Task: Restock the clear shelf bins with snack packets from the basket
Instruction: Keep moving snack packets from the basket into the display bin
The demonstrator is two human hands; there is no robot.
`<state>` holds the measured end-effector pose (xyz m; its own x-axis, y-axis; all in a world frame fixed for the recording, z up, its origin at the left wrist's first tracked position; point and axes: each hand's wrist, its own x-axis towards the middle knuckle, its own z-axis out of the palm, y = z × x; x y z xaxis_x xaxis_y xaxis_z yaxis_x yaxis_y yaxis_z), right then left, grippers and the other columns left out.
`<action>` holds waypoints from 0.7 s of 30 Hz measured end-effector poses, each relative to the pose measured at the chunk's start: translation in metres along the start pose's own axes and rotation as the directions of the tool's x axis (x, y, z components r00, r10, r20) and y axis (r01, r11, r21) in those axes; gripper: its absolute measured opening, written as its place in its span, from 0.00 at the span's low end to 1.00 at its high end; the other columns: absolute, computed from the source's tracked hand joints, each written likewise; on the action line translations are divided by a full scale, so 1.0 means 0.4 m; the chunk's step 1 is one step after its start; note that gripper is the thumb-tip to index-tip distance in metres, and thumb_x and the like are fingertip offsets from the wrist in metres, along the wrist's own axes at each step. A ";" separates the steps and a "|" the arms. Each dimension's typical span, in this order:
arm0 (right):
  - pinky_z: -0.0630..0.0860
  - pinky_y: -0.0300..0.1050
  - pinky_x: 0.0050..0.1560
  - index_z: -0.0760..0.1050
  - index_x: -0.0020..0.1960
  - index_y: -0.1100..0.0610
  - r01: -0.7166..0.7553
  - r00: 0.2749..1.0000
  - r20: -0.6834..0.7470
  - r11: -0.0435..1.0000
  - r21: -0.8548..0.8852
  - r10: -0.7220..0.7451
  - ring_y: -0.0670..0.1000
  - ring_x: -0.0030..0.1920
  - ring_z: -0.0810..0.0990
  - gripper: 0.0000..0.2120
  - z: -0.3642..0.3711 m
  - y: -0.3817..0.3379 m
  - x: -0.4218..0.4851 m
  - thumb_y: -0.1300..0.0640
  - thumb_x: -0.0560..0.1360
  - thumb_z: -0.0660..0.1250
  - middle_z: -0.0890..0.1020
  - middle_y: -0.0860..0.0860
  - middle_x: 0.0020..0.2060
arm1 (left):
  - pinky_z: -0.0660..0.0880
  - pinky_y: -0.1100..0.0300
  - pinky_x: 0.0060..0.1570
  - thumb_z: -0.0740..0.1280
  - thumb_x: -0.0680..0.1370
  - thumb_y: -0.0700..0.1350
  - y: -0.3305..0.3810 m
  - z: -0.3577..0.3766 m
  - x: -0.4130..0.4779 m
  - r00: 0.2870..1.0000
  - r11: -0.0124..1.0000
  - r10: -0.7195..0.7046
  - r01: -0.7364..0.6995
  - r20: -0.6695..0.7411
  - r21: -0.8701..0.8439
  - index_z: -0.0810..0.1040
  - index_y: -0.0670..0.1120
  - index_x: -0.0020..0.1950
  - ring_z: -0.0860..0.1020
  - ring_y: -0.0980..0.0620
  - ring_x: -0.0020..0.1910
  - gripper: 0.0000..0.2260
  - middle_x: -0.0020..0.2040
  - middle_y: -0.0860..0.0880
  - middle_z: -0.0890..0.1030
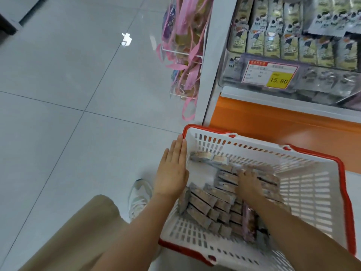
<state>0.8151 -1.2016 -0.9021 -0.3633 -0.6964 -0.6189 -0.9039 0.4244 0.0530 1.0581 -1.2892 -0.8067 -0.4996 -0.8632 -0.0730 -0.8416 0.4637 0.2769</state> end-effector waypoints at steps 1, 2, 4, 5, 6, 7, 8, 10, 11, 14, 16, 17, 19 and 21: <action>0.71 0.49 0.65 0.60 0.74 0.56 0.001 1.000 -0.007 1.000 0.003 -0.001 0.58 0.74 0.61 0.27 -0.001 -0.004 -0.001 0.58 0.77 0.65 0.64 0.58 0.72 | 0.36 0.56 0.73 0.57 0.81 0.42 0.001 0.002 -0.001 1.000 1.000 -0.009 0.009 -0.006 0.001 0.37 0.45 0.79 0.42 0.49 0.79 0.34 0.80 0.48 0.39; 0.72 0.49 0.64 0.62 0.73 0.56 0.004 1.000 -0.020 1.000 0.019 -0.004 0.58 0.73 0.62 0.27 -0.003 -0.006 0.000 0.59 0.77 0.65 0.64 0.58 0.71 | 0.35 0.57 0.73 0.57 0.82 0.42 0.002 0.002 -0.001 1.000 1.000 -0.016 0.016 -0.008 0.001 0.38 0.45 0.80 0.42 0.49 0.79 0.34 0.80 0.48 0.38; 0.73 0.49 0.62 0.66 0.70 0.57 0.012 0.999 -0.042 0.998 0.057 -0.010 0.57 0.70 0.65 0.24 -0.008 -0.010 0.000 0.59 0.76 0.66 0.67 0.58 0.68 | 0.34 0.57 0.72 0.56 0.82 0.42 0.004 0.000 -0.001 1.000 1.000 -0.021 0.021 -0.011 0.011 0.37 0.45 0.80 0.41 0.49 0.79 0.34 0.80 0.49 0.37; 0.74 0.49 0.61 0.68 0.68 0.58 0.016 0.999 -0.048 0.996 0.084 -0.012 0.57 0.69 0.66 0.22 -0.014 -0.012 -0.004 0.58 0.75 0.67 0.68 0.57 0.66 | 0.34 0.57 0.72 0.56 0.82 0.42 0.004 -0.001 -0.001 1.000 1.000 -0.025 0.025 -0.006 0.015 0.37 0.45 0.80 0.41 0.49 0.79 0.34 0.79 0.49 0.35; 0.74 0.48 0.60 0.70 0.66 0.57 0.030 0.998 -0.059 0.993 0.114 -0.023 0.56 0.67 0.67 0.21 -0.017 -0.013 -0.006 0.57 0.74 0.67 0.69 0.56 0.64 | 0.34 0.57 0.72 0.55 0.82 0.42 0.005 -0.001 -0.001 1.000 0.999 -0.030 0.030 0.000 0.021 0.36 0.45 0.79 0.40 0.50 0.79 0.34 0.78 0.50 0.33; 0.74 0.47 0.59 0.71 0.65 0.57 0.059 0.996 -0.076 0.985 0.164 -0.046 0.55 0.65 0.68 0.20 -0.025 -0.017 -0.011 0.55 0.74 0.68 0.71 0.55 0.62 | 0.34 0.57 0.72 0.55 0.82 0.42 0.004 0.000 -0.001 0.999 0.999 -0.035 0.035 0.004 0.024 0.35 0.45 0.79 0.40 0.50 0.79 0.33 0.77 0.50 0.31; 0.74 0.46 0.58 0.73 0.63 0.56 0.103 0.991 -0.103 0.966 0.238 -0.080 0.54 0.62 0.71 0.19 -0.030 -0.021 -0.016 0.55 0.73 0.69 0.73 0.54 0.60 | 0.34 0.57 0.72 0.55 0.82 0.42 0.004 -0.001 -0.001 0.999 0.999 -0.040 0.040 0.007 0.025 0.34 0.45 0.79 0.39 0.50 0.79 0.33 0.76 0.50 0.31; 0.75 0.44 0.50 0.79 0.57 0.53 0.190 0.976 -0.181 0.879 0.437 -0.121 0.53 0.54 0.78 0.14 -0.048 -0.038 -0.032 0.58 0.71 0.71 0.80 0.52 0.51 | 0.34 0.57 0.73 0.54 0.82 0.42 0.004 0.001 -0.001 0.999 0.999 -0.043 0.043 0.017 0.029 0.33 0.46 0.78 0.39 0.50 0.79 0.34 0.76 0.50 0.31; 0.75 0.44 0.45 0.80 0.53 0.53 0.209 0.971 -0.212 0.831 0.515 -0.113 0.52 0.49 0.80 0.11 -0.064 -0.049 -0.044 0.59 0.70 0.71 0.82 0.51 0.47 | 0.35 0.56 0.73 0.54 0.82 0.42 0.003 0.002 -0.001 0.999 0.999 -0.044 0.043 0.022 0.031 0.33 0.46 0.78 0.39 0.49 0.79 0.34 0.77 0.50 0.31; 0.71 0.40 0.38 0.76 0.54 0.52 0.246 0.960 -0.260 0.756 0.606 -0.104 0.46 0.42 0.76 0.12 -0.112 -0.079 -0.080 0.58 0.71 0.72 0.79 0.45 0.44 | 0.38 0.54 0.75 0.54 0.82 0.42 0.004 0.000 -0.002 0.999 0.999 -0.047 0.046 0.027 0.026 0.30 0.46 0.76 0.38 0.49 0.79 0.34 0.78 0.49 0.33; 0.69 0.35 0.37 0.73 0.54 0.49 0.298 0.949 -0.281 0.709 0.639 -0.146 0.44 0.41 0.76 0.14 -0.143 -0.089 -0.100 0.54 0.72 0.73 0.77 0.43 0.42 | 0.38 0.54 0.75 0.54 0.82 0.43 0.006 -0.008 -0.002 0.998 0.998 -0.048 0.047 0.032 0.041 0.28 0.47 0.75 0.38 0.49 0.79 0.34 0.76 0.49 0.30; 0.70 0.36 0.37 0.73 0.53 0.49 0.313 0.946 -0.280 0.681 0.662 -0.162 0.44 0.40 0.77 0.13 -0.160 -0.091 -0.109 0.53 0.72 0.73 0.79 0.44 0.41 | 0.37 0.54 0.75 0.54 0.83 0.43 0.008 -0.013 -0.003 0.998 0.997 -0.053 0.051 0.040 0.049 0.28 0.47 0.74 0.37 0.49 0.79 0.34 0.75 0.50 0.30; 0.72 0.42 0.40 0.74 0.51 0.50 0.332 0.942 -0.284 0.629 0.702 -0.180 0.48 0.39 0.77 0.11 -0.197 -0.093 -0.127 0.52 0.72 0.73 0.79 0.48 0.39 | 0.35 0.53 0.74 0.53 0.83 0.44 0.019 -0.024 -0.001 0.996 0.997 -0.068 0.065 0.064 0.051 0.29 0.47 0.75 0.37 0.48 0.79 0.33 0.76 0.50 0.30; 0.70 0.43 0.39 0.75 0.49 0.54 0.367 0.929 -0.314 0.575 0.731 -0.195 0.48 0.35 0.73 0.09 -0.243 -0.097 -0.151 0.53 0.72 0.72 0.75 0.49 0.35 | 0.38 0.51 0.76 0.55 0.83 0.46 0.034 -0.040 0.002 0.996 0.997 -0.068 0.066 0.054 0.040 0.38 0.44 0.79 0.42 0.46 0.79 0.31 0.79 0.47 0.39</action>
<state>0.8501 -1.2323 -0.7908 -0.2320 -0.9115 -0.3397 -0.4884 0.4112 -0.7697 1.0496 -1.2870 -0.7875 -0.4516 -0.8806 -0.1434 -0.8803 0.4135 0.2326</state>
